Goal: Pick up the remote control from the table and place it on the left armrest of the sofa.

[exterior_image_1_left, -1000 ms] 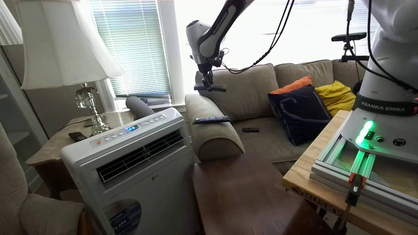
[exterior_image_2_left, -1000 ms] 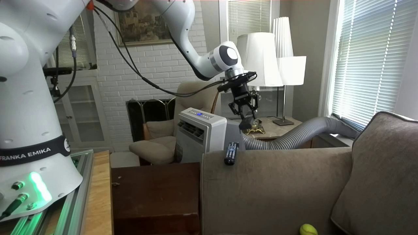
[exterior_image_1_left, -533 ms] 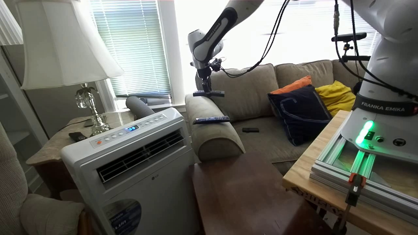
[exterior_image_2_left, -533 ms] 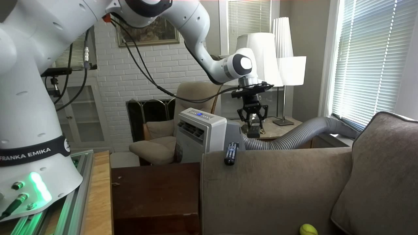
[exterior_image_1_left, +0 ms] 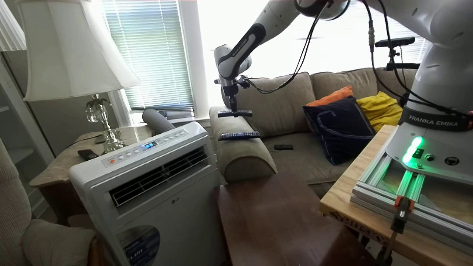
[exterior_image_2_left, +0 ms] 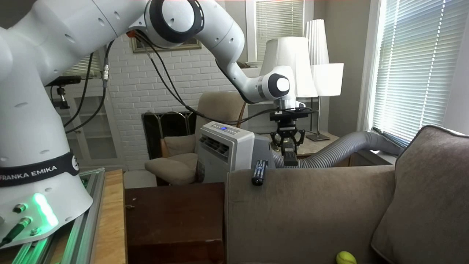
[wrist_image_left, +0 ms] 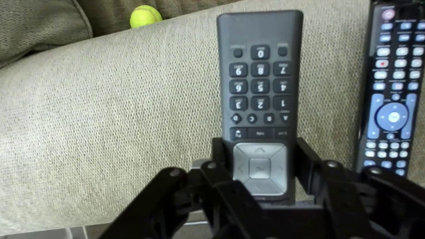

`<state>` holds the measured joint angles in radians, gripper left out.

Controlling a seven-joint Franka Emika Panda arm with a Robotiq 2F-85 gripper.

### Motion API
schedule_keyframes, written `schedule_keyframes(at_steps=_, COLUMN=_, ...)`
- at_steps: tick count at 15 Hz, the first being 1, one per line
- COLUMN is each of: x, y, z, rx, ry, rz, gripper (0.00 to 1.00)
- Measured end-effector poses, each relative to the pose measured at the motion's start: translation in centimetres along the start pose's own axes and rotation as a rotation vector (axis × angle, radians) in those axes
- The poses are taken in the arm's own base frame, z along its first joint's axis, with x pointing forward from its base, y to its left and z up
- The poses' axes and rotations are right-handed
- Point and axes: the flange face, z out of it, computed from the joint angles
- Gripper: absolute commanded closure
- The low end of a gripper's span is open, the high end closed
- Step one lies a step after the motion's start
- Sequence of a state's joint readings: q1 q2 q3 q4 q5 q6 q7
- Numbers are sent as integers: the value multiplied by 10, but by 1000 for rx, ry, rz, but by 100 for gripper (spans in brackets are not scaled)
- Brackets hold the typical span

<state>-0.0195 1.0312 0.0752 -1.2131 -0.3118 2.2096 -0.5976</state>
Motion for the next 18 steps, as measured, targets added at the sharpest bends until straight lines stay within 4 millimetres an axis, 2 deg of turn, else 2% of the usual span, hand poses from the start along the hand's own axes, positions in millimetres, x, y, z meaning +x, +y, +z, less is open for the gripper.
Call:
schedule_keyframes(at_steps=9, x=-18, y=33, z=36, rx=42, ry=-21, rz=-114, gripper=72)
schedule_keyframes(at_steps=18, x=-13, y=41, z=50, rx=25, ry=-17, rz=-118, gripper=72)
